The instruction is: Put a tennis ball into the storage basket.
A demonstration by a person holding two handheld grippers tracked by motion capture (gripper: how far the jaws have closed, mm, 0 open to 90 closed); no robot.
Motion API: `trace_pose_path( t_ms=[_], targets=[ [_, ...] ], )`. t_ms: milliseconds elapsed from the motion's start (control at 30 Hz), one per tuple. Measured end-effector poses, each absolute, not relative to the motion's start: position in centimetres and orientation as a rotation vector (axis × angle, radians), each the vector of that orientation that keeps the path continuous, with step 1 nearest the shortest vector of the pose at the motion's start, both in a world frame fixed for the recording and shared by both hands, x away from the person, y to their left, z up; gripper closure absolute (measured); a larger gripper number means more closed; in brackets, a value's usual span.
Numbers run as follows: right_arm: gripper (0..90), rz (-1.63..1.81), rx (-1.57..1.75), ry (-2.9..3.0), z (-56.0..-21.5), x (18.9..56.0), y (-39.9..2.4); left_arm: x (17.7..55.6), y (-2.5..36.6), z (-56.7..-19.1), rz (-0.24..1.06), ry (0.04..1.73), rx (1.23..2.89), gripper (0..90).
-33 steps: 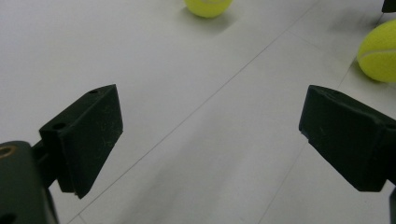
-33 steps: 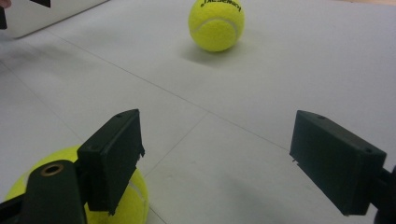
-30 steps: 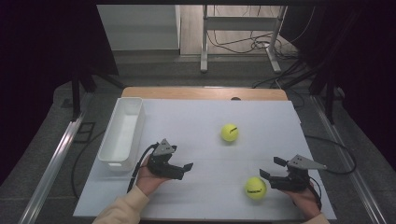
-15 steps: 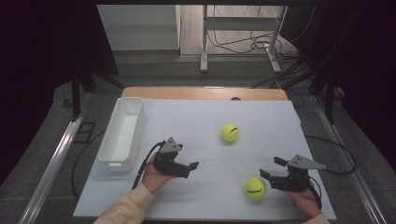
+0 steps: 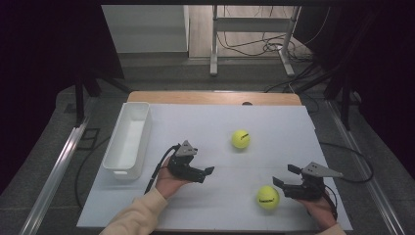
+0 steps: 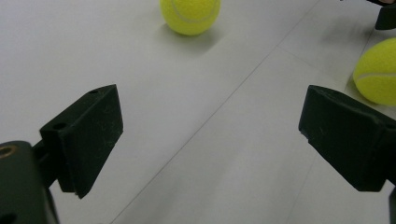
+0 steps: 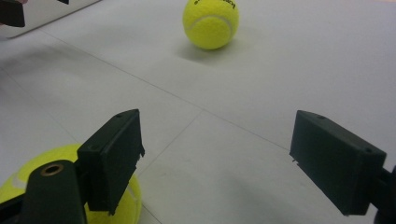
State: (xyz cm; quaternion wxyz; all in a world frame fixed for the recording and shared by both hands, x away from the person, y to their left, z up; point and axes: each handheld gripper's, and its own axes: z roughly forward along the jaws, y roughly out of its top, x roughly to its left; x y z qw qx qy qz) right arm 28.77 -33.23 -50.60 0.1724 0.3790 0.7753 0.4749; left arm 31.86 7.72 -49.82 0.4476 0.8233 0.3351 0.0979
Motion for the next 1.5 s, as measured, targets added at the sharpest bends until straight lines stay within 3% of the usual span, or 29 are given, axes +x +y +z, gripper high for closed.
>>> trace_pose_path(
  t_ms=[1500],
  targets=[
    [17.2,1.338,1.084,2.189,-50.6,28.8,-33.3,36.2,3.6,-49.9,0.189,0.825,2.067,7.1]
  ],
)
